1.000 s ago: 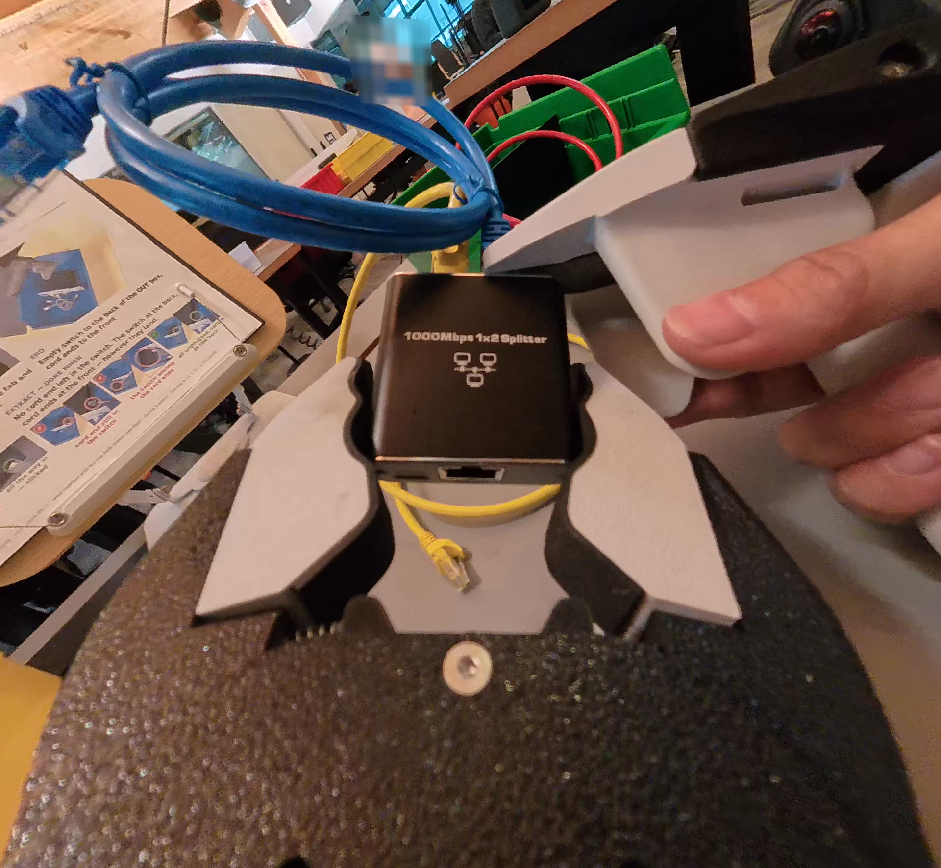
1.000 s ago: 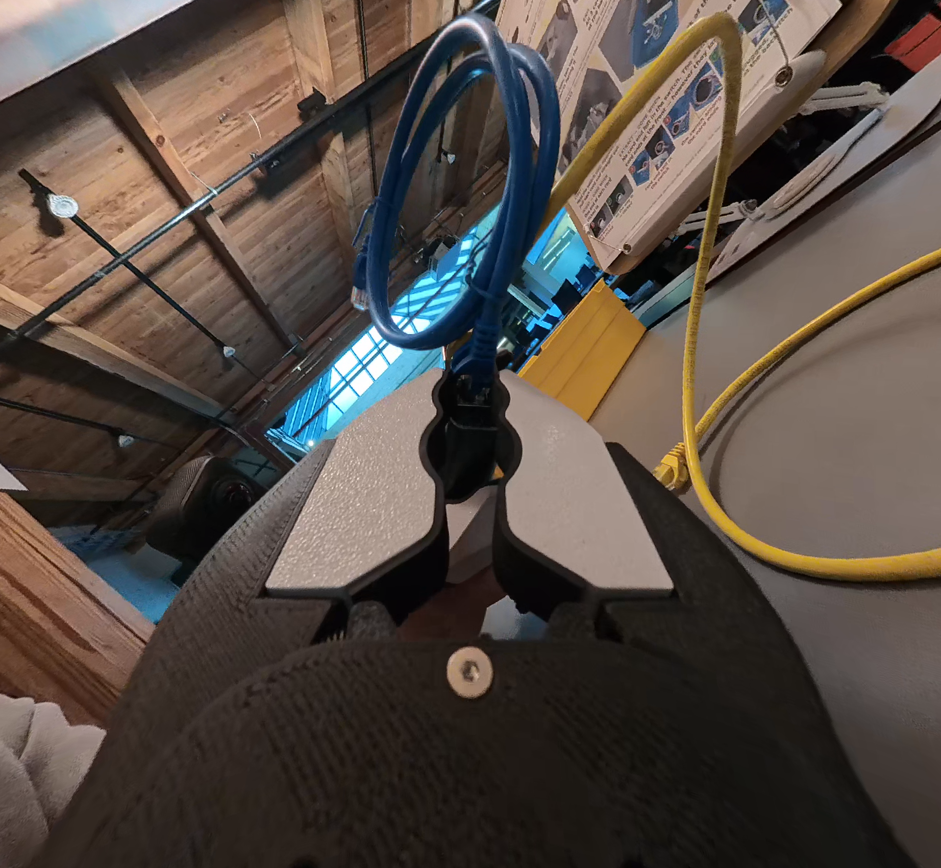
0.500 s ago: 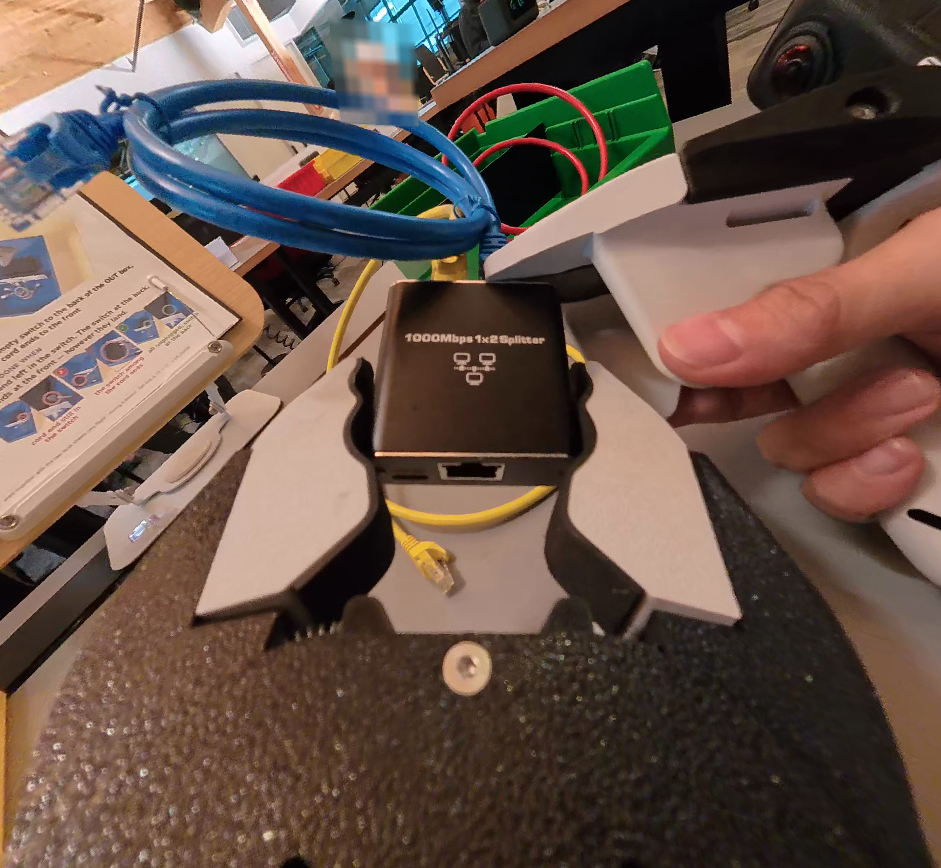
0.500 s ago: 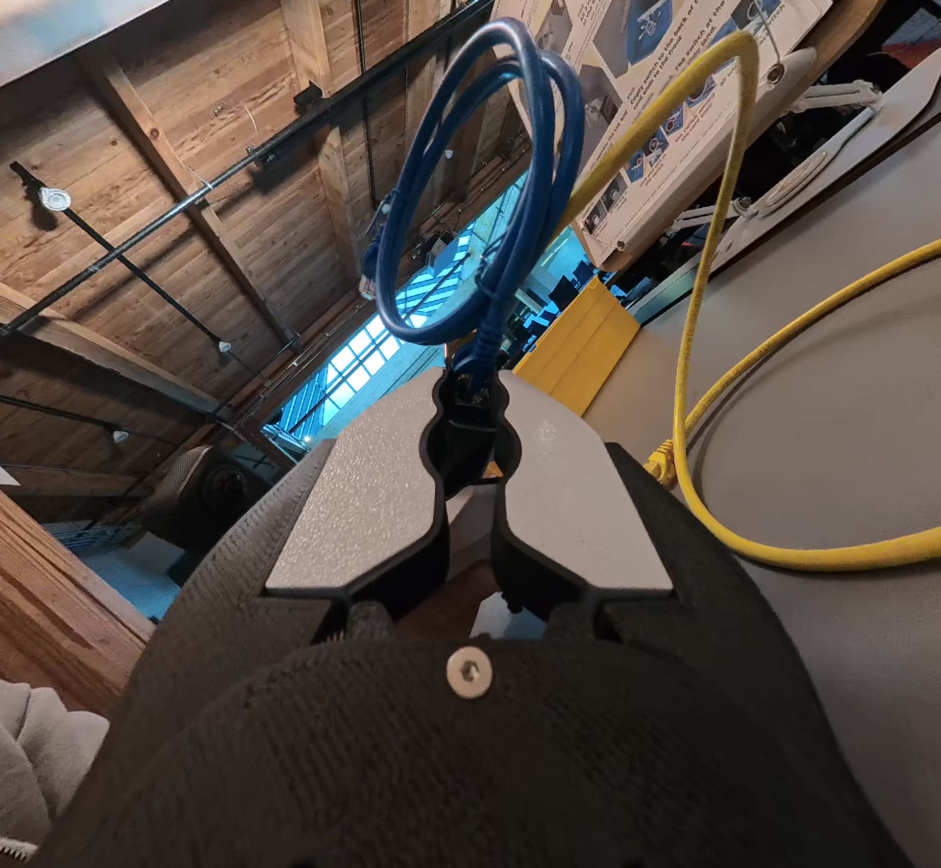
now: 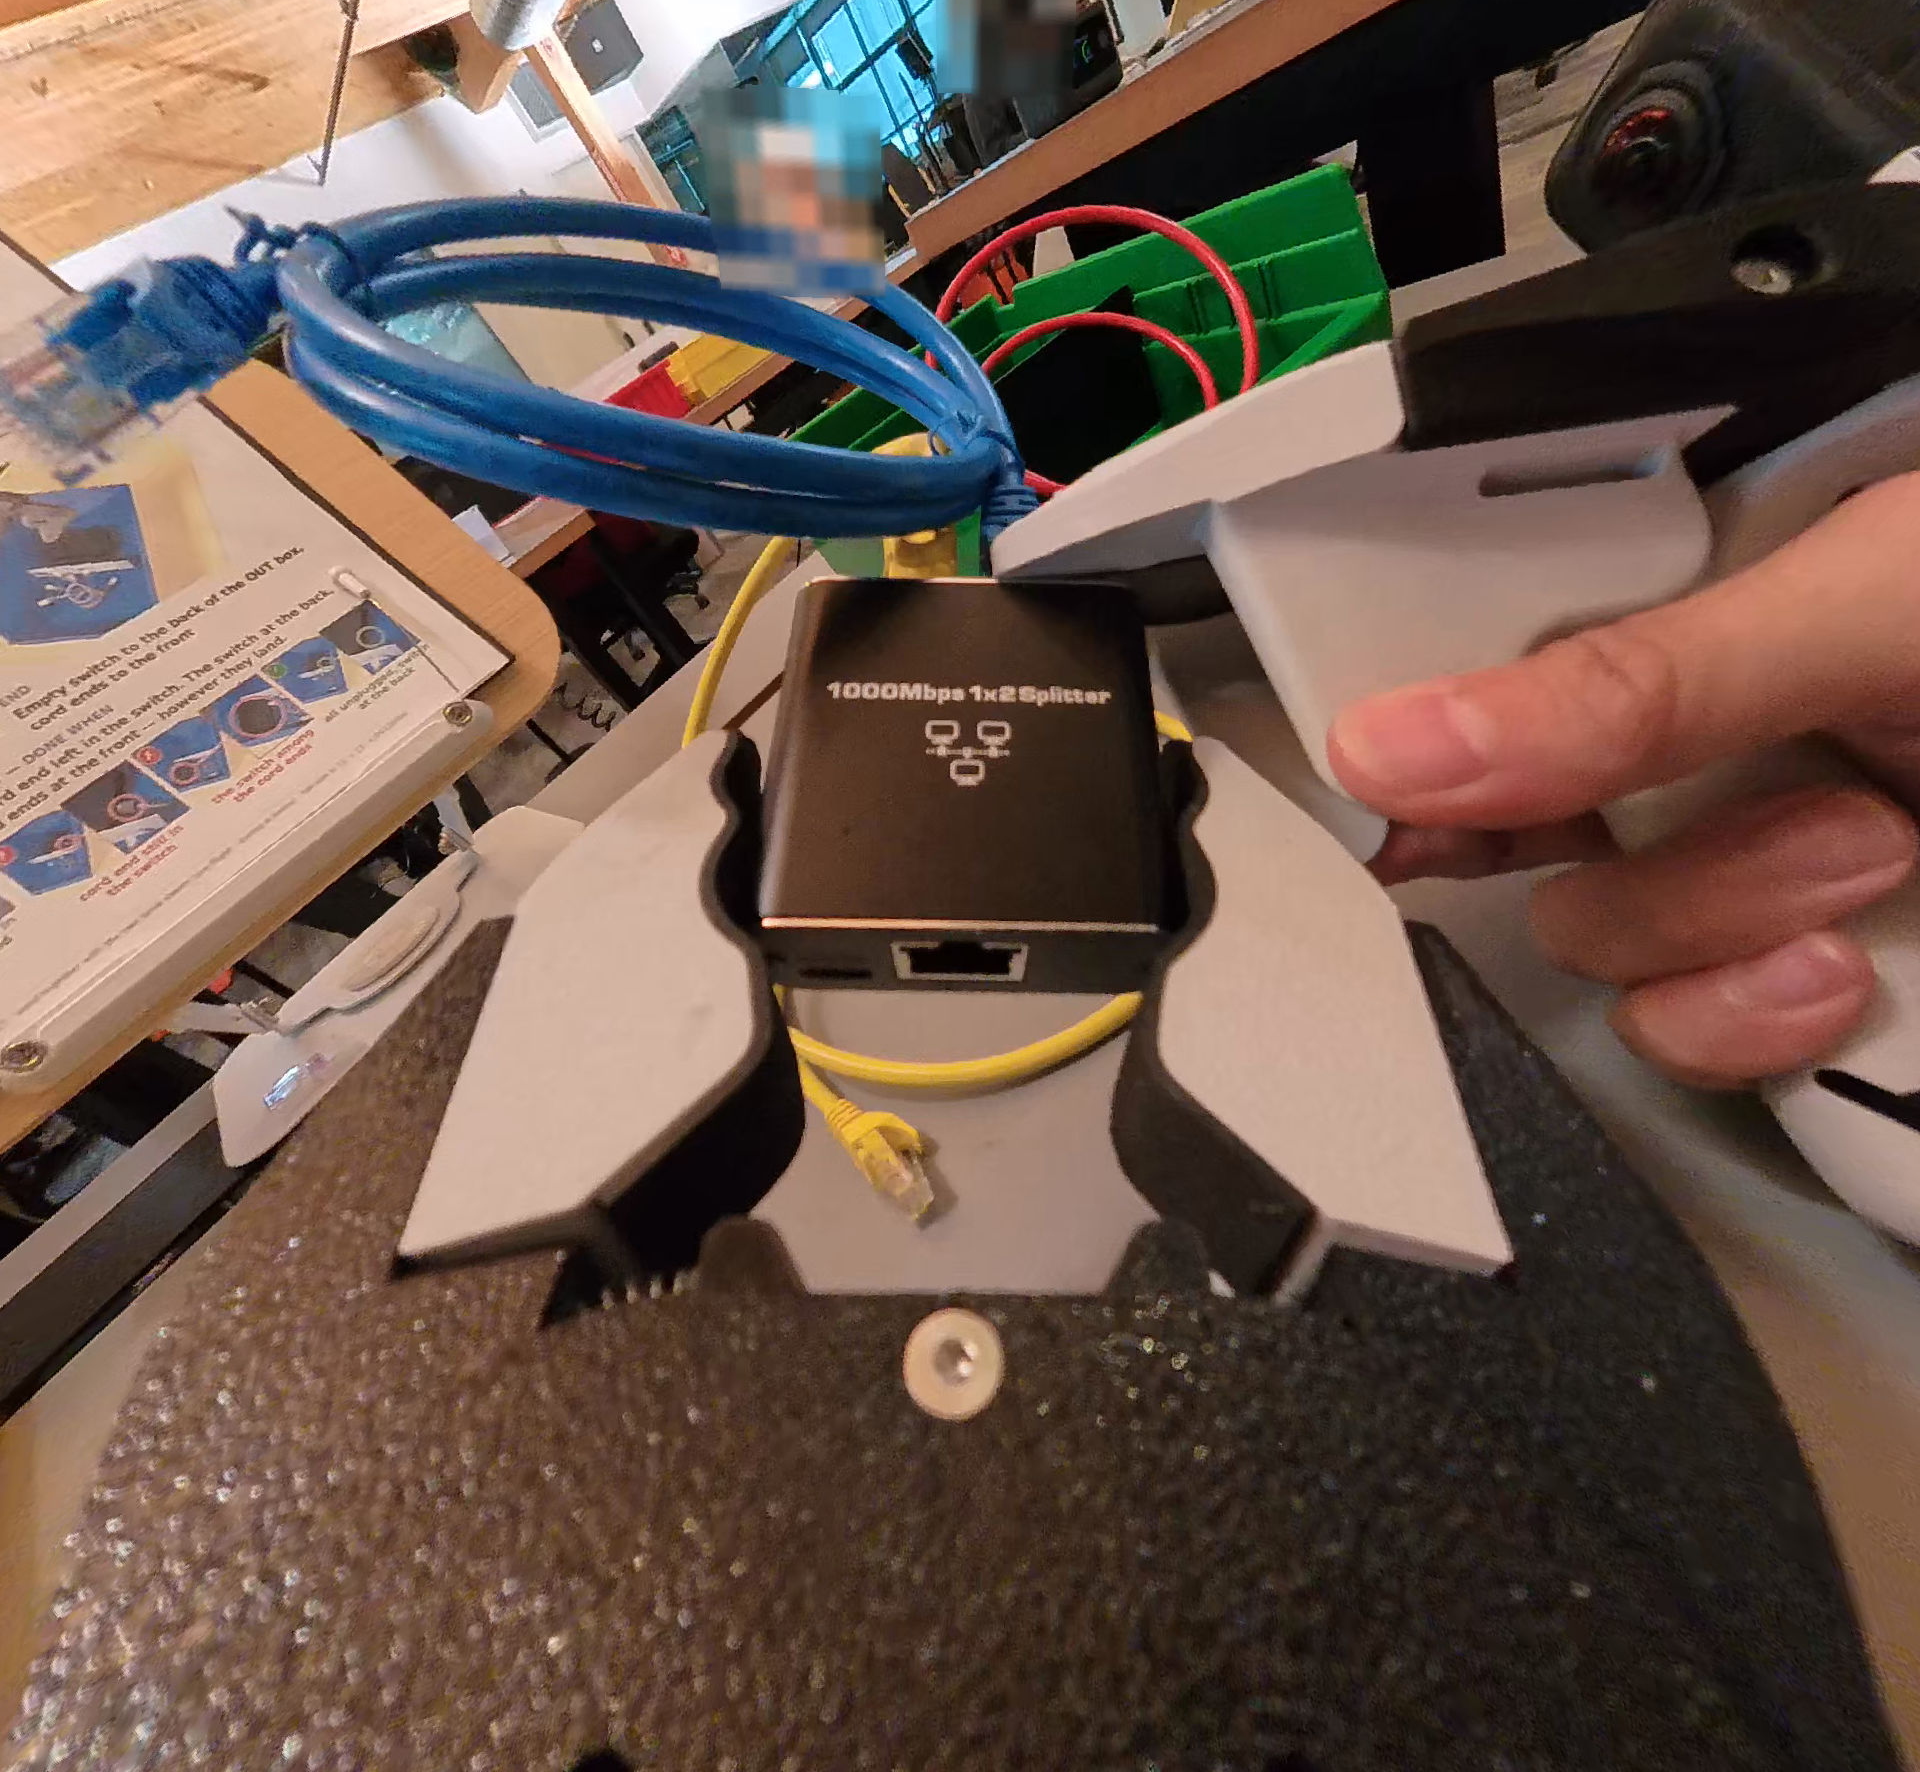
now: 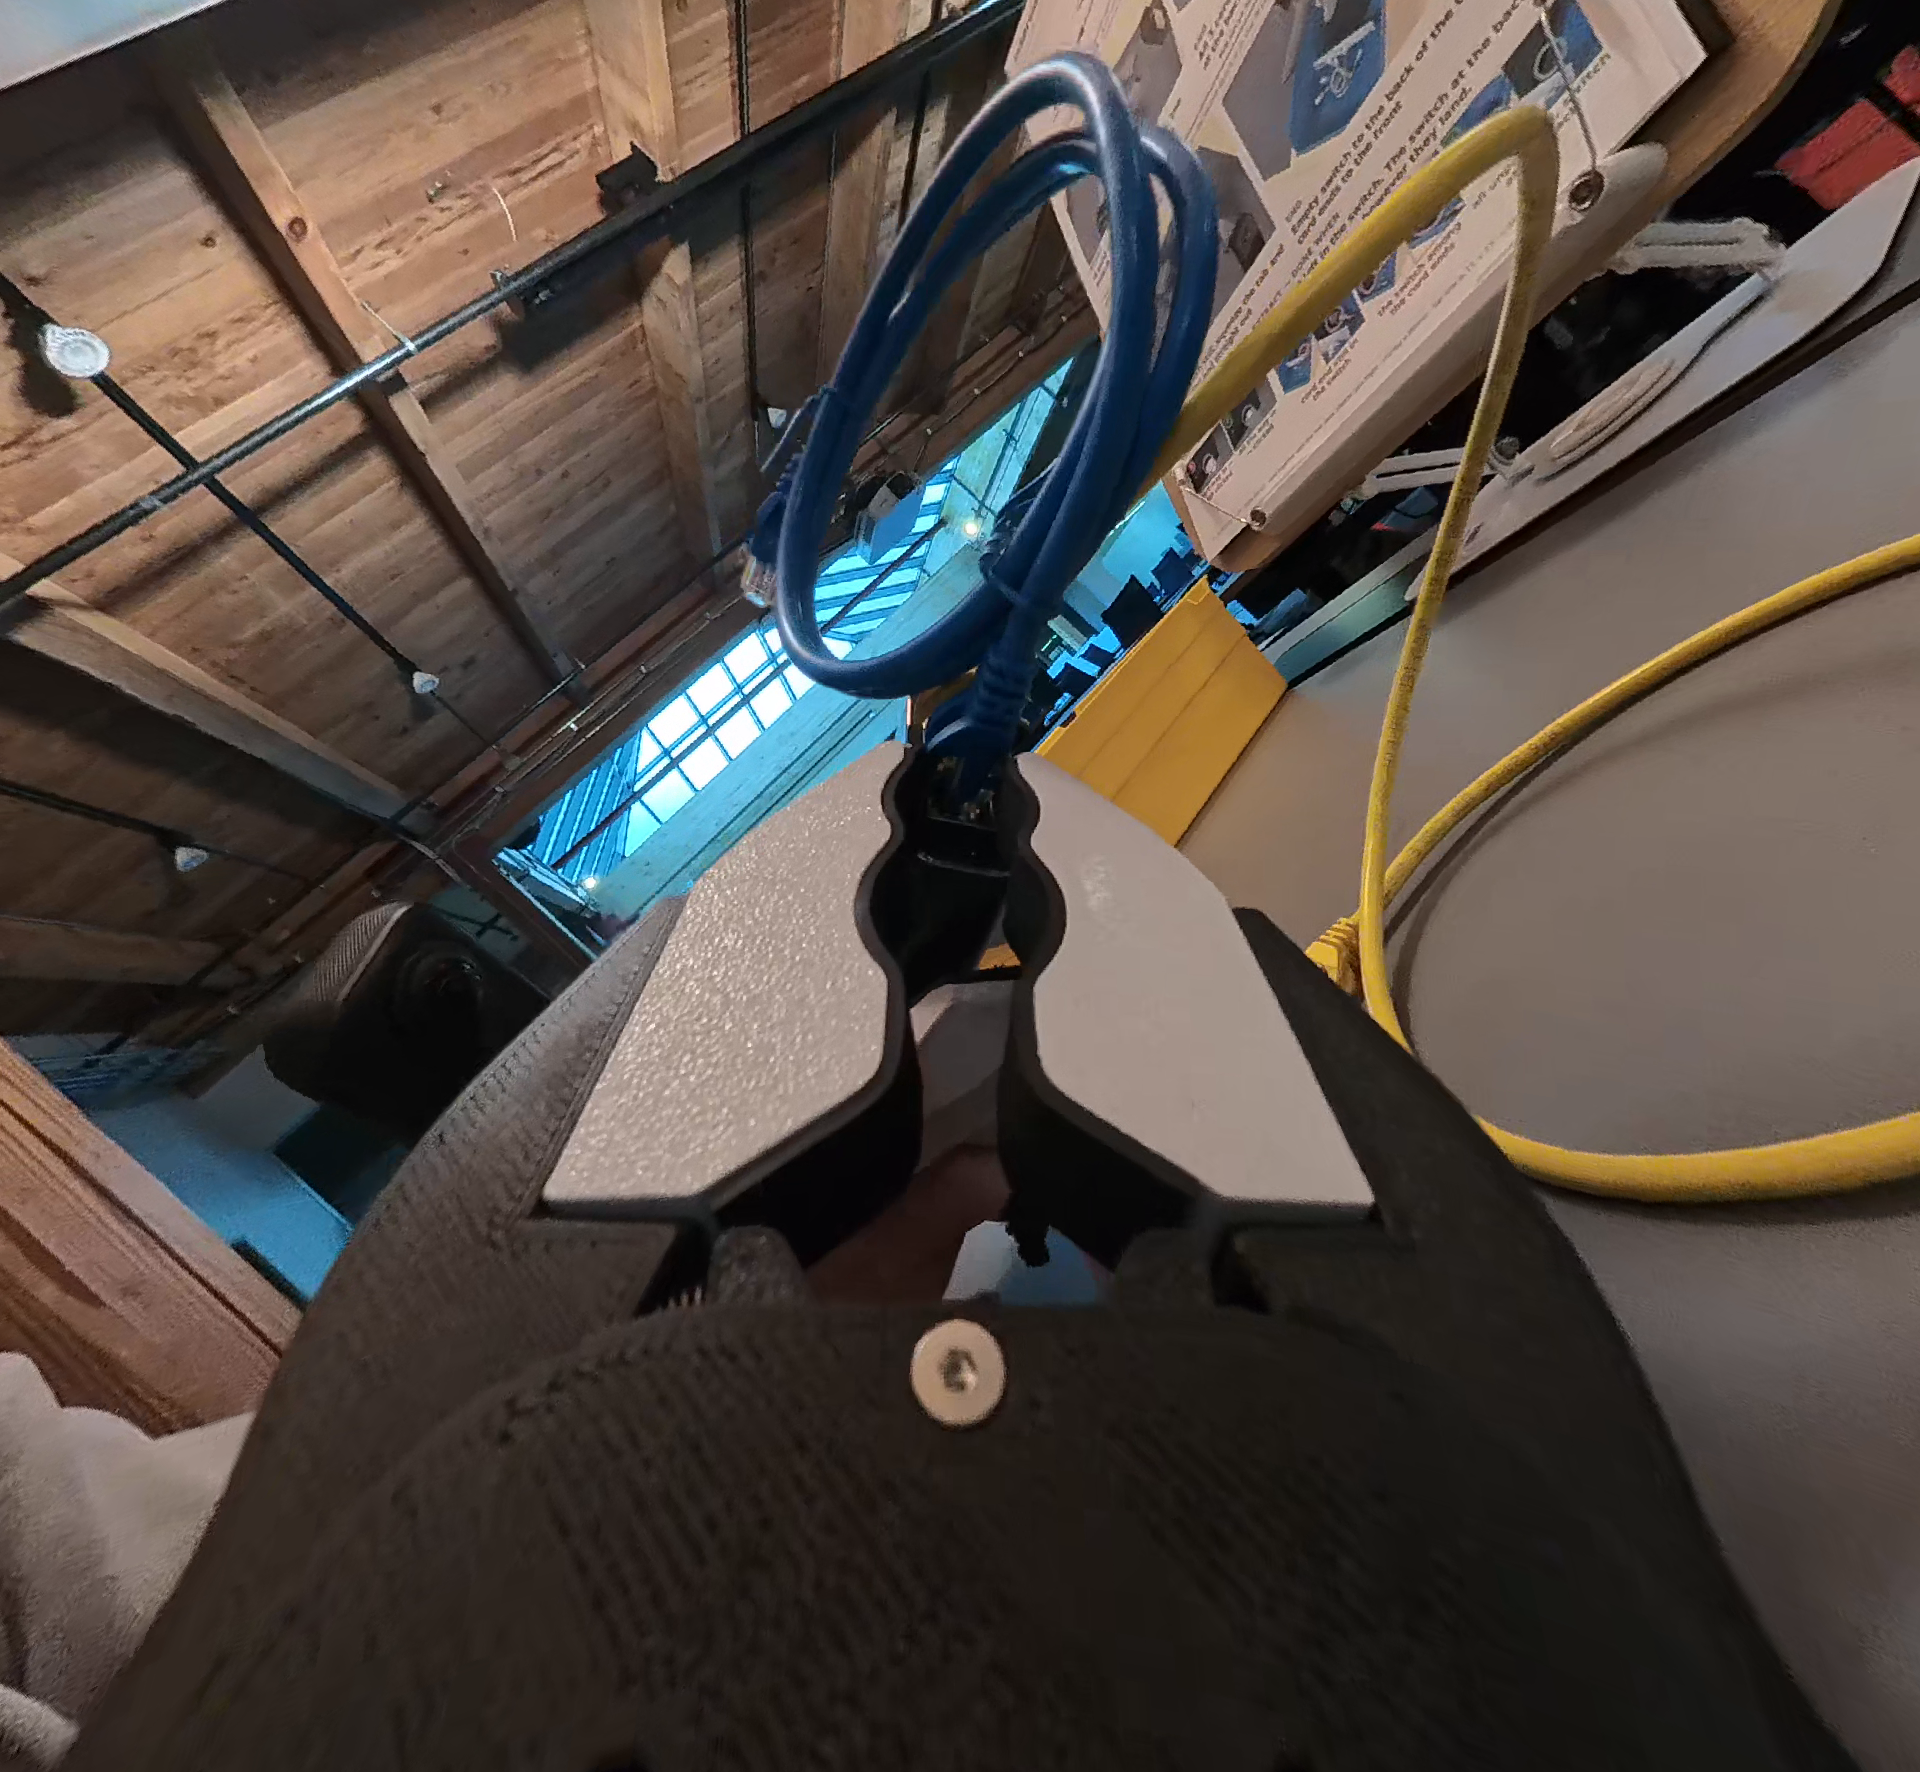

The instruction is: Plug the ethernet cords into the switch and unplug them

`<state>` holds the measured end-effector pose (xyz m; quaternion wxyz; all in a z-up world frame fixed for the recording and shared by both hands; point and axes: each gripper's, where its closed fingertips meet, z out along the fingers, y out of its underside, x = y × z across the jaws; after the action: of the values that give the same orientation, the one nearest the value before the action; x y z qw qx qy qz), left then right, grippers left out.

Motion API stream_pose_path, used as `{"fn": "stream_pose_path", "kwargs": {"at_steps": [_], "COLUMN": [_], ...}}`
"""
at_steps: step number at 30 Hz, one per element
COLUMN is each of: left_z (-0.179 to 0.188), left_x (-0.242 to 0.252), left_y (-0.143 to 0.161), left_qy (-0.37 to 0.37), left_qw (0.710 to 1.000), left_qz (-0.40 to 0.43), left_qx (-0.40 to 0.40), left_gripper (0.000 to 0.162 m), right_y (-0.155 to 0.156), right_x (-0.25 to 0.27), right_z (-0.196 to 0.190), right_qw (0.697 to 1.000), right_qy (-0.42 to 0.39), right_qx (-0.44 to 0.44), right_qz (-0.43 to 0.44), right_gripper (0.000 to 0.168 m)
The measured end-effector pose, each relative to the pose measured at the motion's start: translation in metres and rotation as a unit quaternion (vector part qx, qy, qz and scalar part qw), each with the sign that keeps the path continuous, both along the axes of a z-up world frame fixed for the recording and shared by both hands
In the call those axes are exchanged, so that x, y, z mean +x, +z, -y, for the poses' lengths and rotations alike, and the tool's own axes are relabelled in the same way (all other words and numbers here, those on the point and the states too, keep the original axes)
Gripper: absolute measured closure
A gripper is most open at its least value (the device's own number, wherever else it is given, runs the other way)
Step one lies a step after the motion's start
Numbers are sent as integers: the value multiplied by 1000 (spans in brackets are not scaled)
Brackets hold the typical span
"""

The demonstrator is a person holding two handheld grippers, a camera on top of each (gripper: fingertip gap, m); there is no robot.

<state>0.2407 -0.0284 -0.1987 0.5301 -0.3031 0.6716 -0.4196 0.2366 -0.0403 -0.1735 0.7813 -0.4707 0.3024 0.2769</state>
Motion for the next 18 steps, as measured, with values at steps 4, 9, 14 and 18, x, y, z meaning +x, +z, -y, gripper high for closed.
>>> {"fn": "stream_pose_path", "kwargs": {"at_steps": [4, 9, 14, 18], "left_z": [2, 2, 2, 2], "left_x": [1, 1, -2, -3], "left_y": [0, 3, 8, 14], "left_qy": [-7, -7, -5, 0], "left_qw": [1000, 999, 999, 999], "left_qz": [-3, 3, 21, 39], "left_qx": [-15, -34, -27, -20], "left_gripper": [88, 88, 88, 87], "right_y": [1, 6, 10, 16], "right_x": [0, -1, -4, -6], "right_z": [1, 1, 1, 1], "right_qw": [999, 995, 994, 989], "right_qy": [-5, -7, 6, 13], "right_qx": [-16, -43, -40, -48], "right_qz": [35, 87, 106, 136], "right_gripper": [154, 154, 154, 154]}}
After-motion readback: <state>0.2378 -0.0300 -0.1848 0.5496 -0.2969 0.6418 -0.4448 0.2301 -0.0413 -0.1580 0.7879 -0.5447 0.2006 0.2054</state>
